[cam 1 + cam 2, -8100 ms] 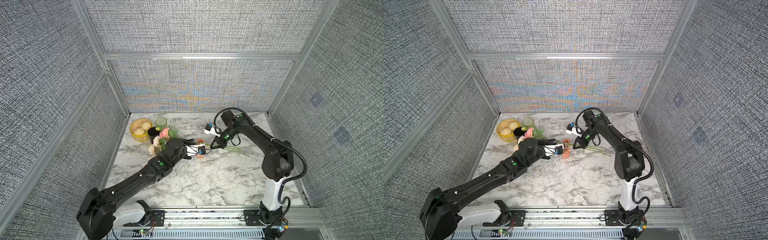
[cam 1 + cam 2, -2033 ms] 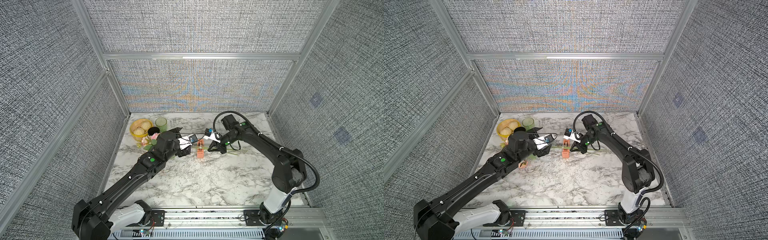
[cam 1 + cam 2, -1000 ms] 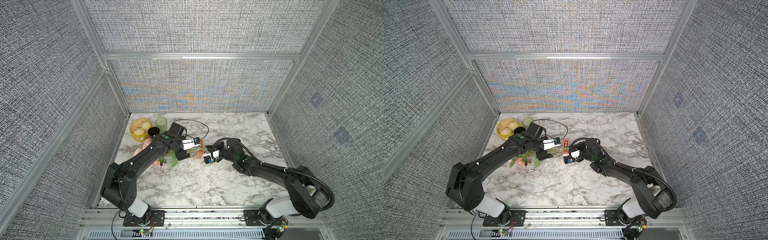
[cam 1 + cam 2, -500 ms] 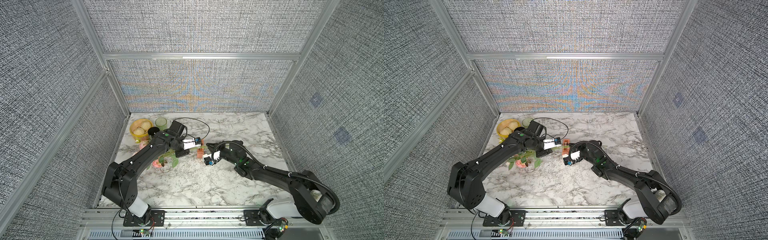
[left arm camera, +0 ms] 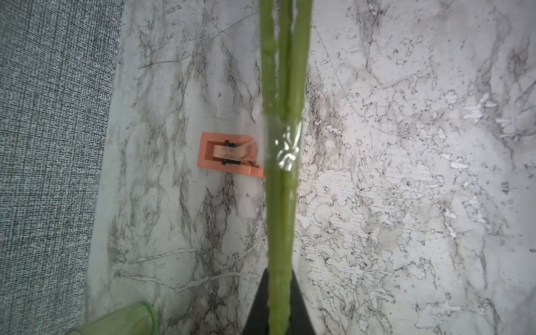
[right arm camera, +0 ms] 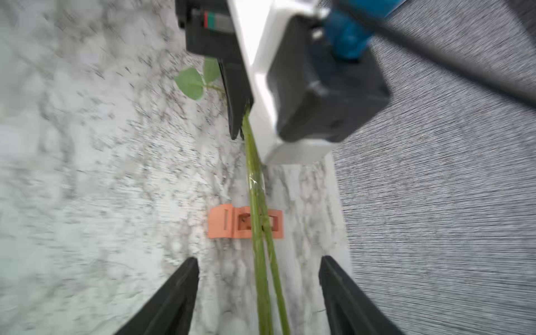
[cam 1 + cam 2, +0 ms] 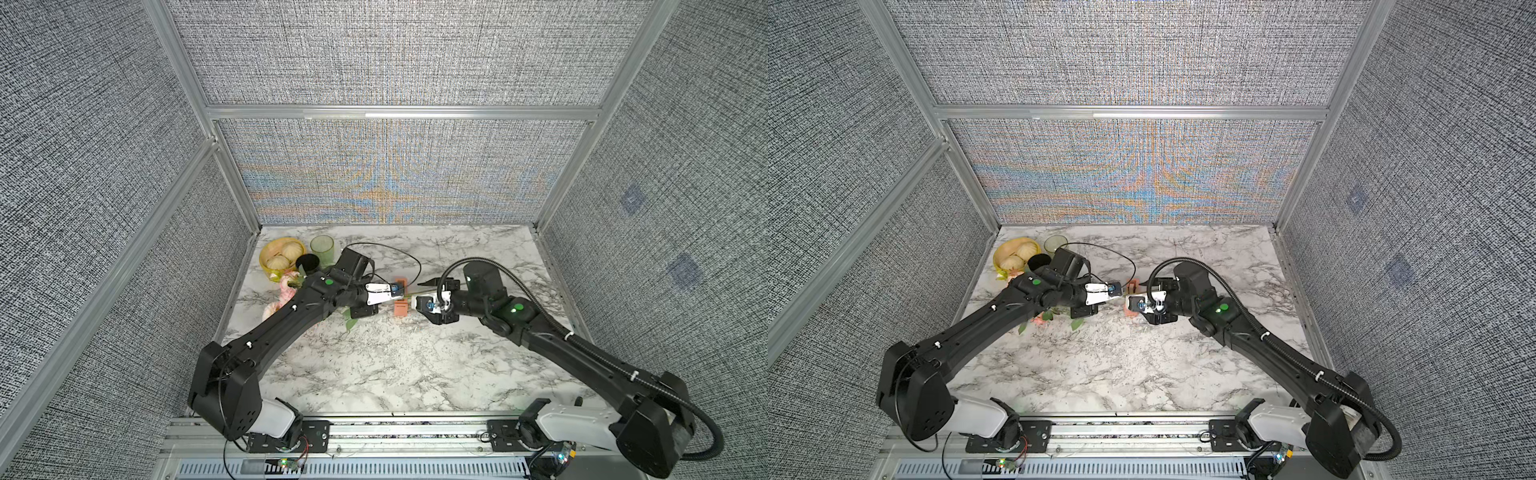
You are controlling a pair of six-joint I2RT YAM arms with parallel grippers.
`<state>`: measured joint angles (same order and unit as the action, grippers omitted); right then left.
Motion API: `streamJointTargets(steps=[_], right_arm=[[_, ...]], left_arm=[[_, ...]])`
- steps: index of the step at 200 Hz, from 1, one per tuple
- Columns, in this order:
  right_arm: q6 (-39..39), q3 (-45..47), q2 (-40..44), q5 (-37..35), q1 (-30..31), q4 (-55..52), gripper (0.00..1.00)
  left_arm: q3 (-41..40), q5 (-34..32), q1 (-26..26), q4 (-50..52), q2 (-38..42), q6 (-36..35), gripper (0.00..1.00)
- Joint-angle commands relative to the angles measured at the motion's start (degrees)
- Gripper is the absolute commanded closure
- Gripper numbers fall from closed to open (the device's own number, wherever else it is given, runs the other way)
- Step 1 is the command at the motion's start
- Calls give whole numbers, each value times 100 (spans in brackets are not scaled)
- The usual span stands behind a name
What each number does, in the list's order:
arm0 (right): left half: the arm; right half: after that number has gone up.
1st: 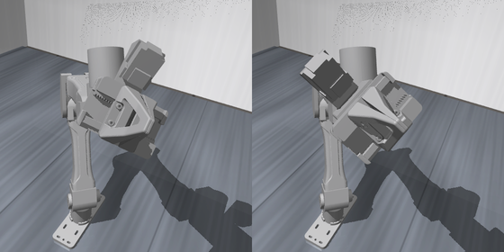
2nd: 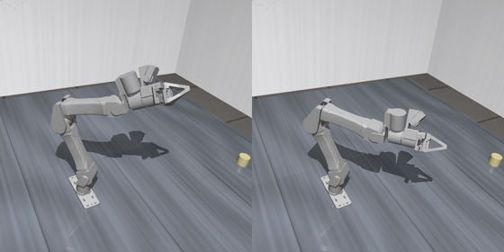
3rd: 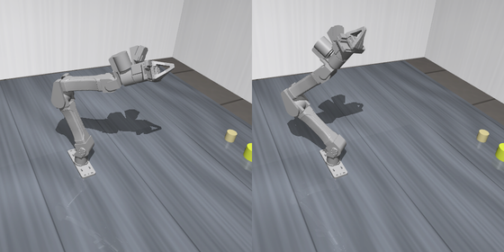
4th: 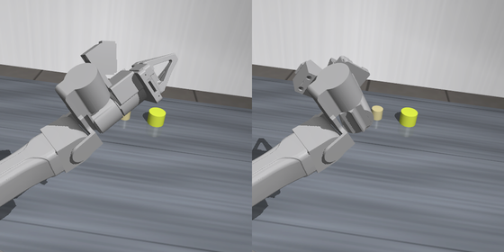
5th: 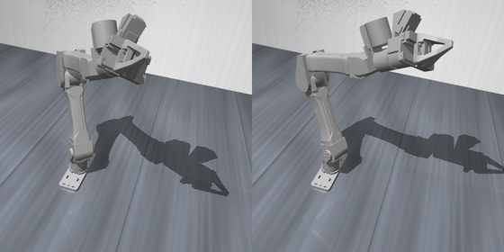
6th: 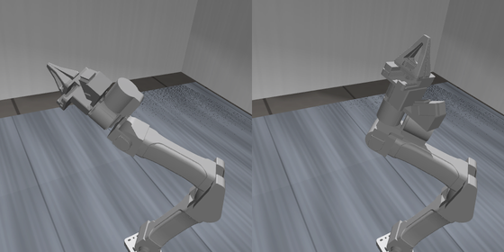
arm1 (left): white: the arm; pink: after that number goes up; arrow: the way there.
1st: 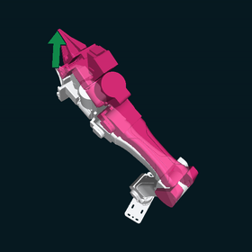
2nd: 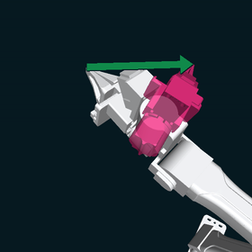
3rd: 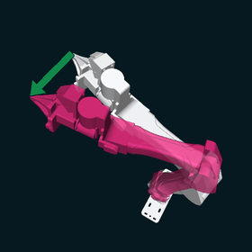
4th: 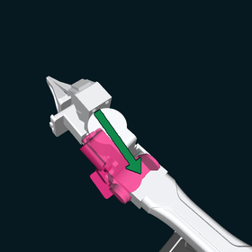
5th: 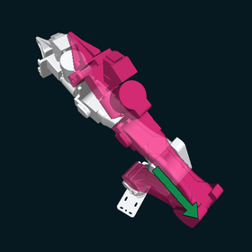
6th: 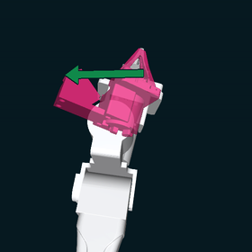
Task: Wrap bouquets with tape
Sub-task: Wrap the tape around the bouquet.
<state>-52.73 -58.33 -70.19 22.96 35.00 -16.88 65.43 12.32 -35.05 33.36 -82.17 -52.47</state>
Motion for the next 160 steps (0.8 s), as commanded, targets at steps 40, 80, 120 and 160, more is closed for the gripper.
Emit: streamJointTargets(steps=[40, 80, 120, 160], right_arm=[[2439, -1726, -448, 2955, -1388, -2948, 19], [1623, -2904, -1871, 2445, -1444, -4511, 18], [823, -4036, -3330, 2360, -1401, -5700, 22], [267, -4437, -3879, 2581, -1355, -6037, 41]], left_arm=[[-1015, -1289, -506, -2113, 710, -795, 100], [-1366, -1619, -717, -2799, 940, -1153, 100], [-1339, -1715, -826, -2824, 975, -1375, 100], [-1340, -1732, -837, -2839, 861, -1384, 100]])
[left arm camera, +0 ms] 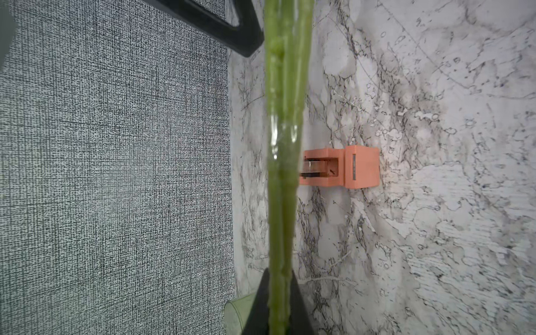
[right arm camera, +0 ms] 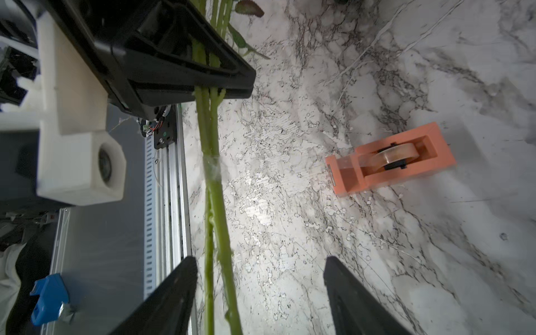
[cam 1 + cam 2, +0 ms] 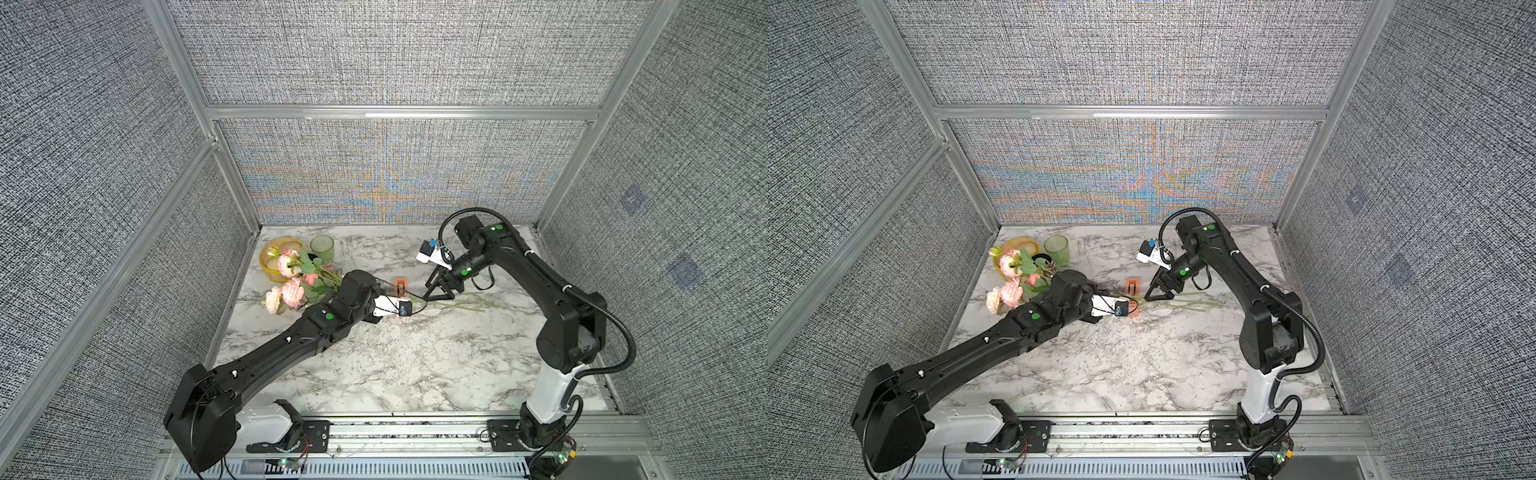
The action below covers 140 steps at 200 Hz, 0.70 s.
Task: Wrap bouquets with tape
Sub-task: Wrap the tape around the bouquet.
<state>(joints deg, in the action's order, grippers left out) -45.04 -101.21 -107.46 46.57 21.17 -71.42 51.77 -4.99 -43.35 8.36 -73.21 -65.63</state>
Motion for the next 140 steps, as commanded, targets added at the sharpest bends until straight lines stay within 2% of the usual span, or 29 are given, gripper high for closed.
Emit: streamJointTargets(steps=[1, 11, 38, 58, 71, 105, 117, 121, 128, 140], right_arm=[[-509, -151, -161, 225, 33, -579, 41], [-557, -181, -241, 239, 46, -573, 45], [-673, -277, -464, 225, 159, -692, 45], [-616, -246, -547, 160, 223, -576, 49], [-558, -205, -553, 89, 251, -431, 58], [-76, 268, -245, -329, 290, 608, 93], [-32, 477, -97, -450, 330, 975, 100], [-17, 549, -46, -517, 351, 1115, 100], [57, 690, 43, -629, 374, 1376, 100], [29, 897, 194, -696, 414, 1732, 100]], left_arm=[[26, -1, -6, -341, -40, -62, 100], [43, 21, -24, -320, -66, -52, 100], [75, 8, -16, -333, -108, 21, 100], [84, -1, -16, -328, -81, 85, 100], [70, -1, -15, -318, -41, 153, 100], [-71, 61, -22, -132, 274, 607, 100], [-142, 112, -17, -20, 489, 838, 100], [-169, 135, -16, 3, 579, 953, 86], [-241, 188, -19, 25, 733, 1146, 74], [-407, 301, -19, -34, 1030, 1319, 64]])
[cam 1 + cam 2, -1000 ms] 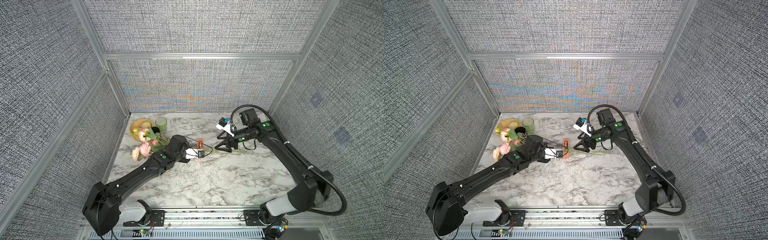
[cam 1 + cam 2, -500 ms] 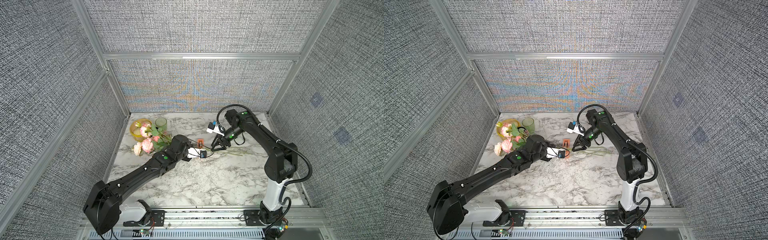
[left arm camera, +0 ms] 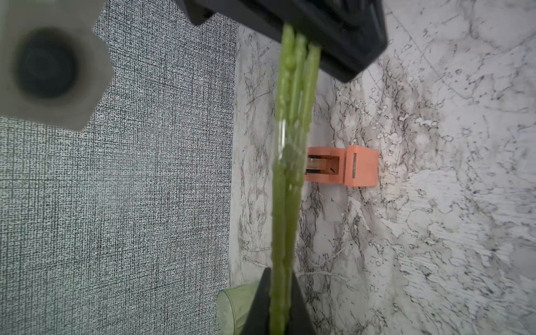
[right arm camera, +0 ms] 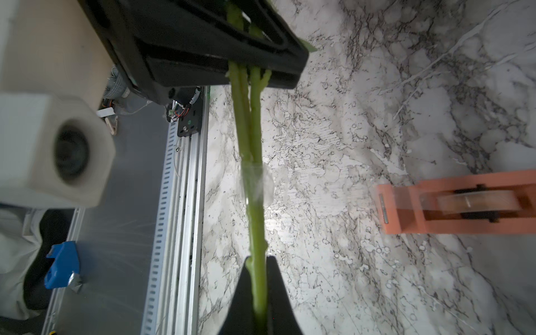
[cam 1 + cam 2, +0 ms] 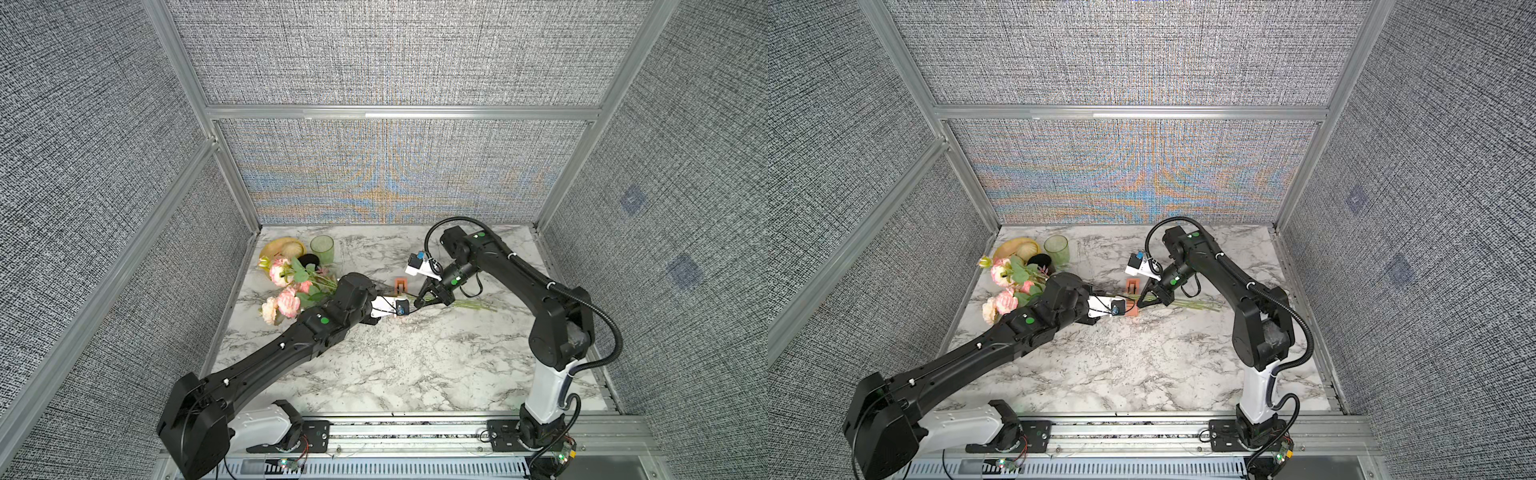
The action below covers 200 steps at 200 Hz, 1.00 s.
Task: Wrap bouquets with tape
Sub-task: Wrap the tape around the bouquet.
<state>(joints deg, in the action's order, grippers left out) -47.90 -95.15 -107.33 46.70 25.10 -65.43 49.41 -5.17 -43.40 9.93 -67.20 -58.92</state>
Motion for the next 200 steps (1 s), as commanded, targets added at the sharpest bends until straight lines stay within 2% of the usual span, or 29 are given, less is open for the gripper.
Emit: streamJointTargets(steps=[1, 22, 48, 65, 87, 93, 102, 122, 139, 151, 169, 200], right_arm=[[307, 315, 197, -712, 30, 1166, 100], [114, 815, 563, -842, 136, 1928, 100], [-148, 1504, 1118, -1120, 319, 2953, 100], [-265, 2291, 1586, -1550, 493, 4108, 100], [-729, 3623, 2212, -2395, 796, 6212, 100], [-814, 4044, 2330, -2689, 892, 6881, 100], [-987, 4480, 2442, -3091, 1041, 7686, 100], [-1354, 5004, 2513, -3892, 1279, 8835, 100], [-1647, 5399, 2516, -4165, 1365, 9679, 100], [-1883, 5663, 2469, -4336, 1451, 10336, 100], [-2242, 5965, 2317, -4747, 1638, 11319, 100], [-2682, 6281, 2106, -5242, 1801, 12352, 100]], left_arm=[[-183, 334, -17, -201, 454, 659, 63], [-385, 368, -12, -287, 834, 873, 50], [-363, 191, -3, -153, 1048, 1048, 48], [-269, 73, -2, -44, 1029, 1109, 42], [0, 61, 21, 381, 862, 1357, 31], [116, 195, 39, 632, 801, 1463, 27], [381, 659, 112, 1285, 659, 1393, 27], [1018, 1447, 301, 2356, 245, 1589, 27], [1306, 1998, 459, 2868, -103, 1564, 24], [1444, 2133, 496, 3022, -386, 1584, 19], [1652, 2277, 566, 3195, -817, 1607, 16], [1861, 2148, 720, 3244, -1486, 1599, 16]])
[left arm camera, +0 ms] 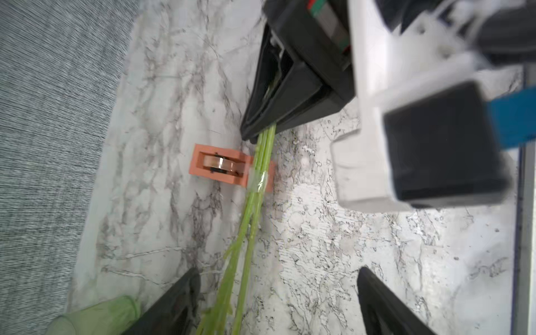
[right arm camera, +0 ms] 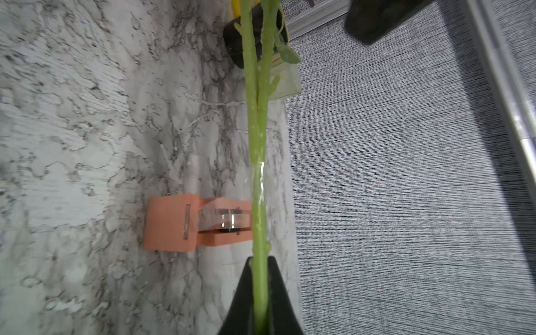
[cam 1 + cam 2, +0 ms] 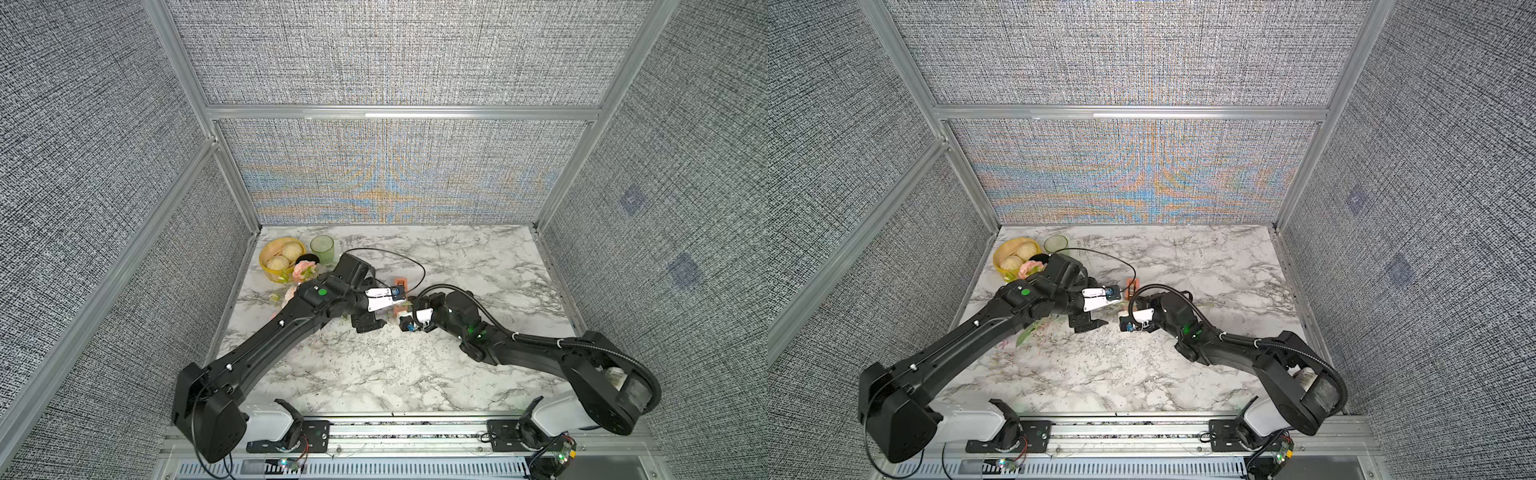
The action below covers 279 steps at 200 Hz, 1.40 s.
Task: Wrap bouquets with tape
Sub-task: Wrap the tape around the bouquet.
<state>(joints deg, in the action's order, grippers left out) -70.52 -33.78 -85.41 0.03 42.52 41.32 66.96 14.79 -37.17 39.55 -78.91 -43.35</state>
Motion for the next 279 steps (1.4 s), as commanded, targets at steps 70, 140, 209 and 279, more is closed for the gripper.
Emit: streamJointTargets(steps=[70, 140, 209, 279], right_arm=[[-1056, 648, 104, -715, 412, 2209, 100], [-1262, 767, 56, -981, 539, 2096, 100], [2147, -541, 1806, -512, 1073, -4452, 26], [5767, -827, 4459, 1401, 440, -5992, 8]], left_arm=[[320, -210, 96, 141, -1088, -4, 25], [491, -266, 96, 610, -1179, -59, 94], [324, -574, 70, 321, -1082, -469, 100], [-496, -806, -398, -246, -611, -686, 100]])
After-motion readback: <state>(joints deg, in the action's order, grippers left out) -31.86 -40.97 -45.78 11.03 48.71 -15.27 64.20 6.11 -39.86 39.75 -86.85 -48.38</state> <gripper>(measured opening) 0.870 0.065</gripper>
